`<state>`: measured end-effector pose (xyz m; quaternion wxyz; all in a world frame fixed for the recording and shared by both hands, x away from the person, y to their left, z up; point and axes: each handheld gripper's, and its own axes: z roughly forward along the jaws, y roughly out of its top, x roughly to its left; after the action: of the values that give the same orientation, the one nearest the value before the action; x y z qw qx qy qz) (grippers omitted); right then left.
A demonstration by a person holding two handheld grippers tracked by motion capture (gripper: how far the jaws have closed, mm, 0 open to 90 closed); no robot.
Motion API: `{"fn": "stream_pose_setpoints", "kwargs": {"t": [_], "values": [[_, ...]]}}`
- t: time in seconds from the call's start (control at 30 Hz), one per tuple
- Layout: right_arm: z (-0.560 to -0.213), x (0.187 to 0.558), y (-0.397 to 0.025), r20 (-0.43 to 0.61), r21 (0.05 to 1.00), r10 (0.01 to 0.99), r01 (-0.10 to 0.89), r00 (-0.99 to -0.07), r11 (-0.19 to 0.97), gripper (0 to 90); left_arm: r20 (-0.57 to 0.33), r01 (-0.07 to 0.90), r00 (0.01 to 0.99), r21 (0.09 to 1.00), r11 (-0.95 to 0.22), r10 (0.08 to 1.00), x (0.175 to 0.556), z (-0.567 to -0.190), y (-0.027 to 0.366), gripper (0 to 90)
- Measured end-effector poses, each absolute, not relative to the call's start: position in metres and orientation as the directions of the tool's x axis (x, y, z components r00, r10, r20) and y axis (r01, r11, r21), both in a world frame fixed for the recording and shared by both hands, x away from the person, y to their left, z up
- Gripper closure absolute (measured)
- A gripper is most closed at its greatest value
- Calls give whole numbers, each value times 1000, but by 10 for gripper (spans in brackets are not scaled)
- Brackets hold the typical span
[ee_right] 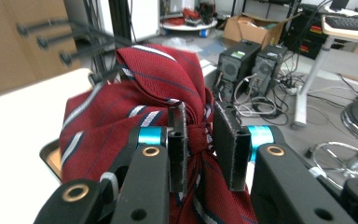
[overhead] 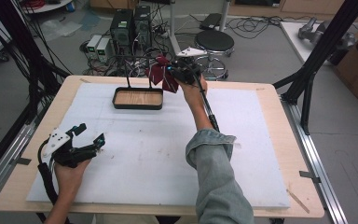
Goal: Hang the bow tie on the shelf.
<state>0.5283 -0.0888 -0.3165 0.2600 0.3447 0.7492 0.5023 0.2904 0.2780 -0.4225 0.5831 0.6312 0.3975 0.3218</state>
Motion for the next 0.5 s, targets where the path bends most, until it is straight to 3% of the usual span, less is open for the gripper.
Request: {"fn": "stream_pose_setpoints", "kwargs": {"t": [0.5], "values": [[-330,530,-74,-81,911,778,270,-623,311,723,-56,125,480,992,-5,876,290,-423,277,156]]}}
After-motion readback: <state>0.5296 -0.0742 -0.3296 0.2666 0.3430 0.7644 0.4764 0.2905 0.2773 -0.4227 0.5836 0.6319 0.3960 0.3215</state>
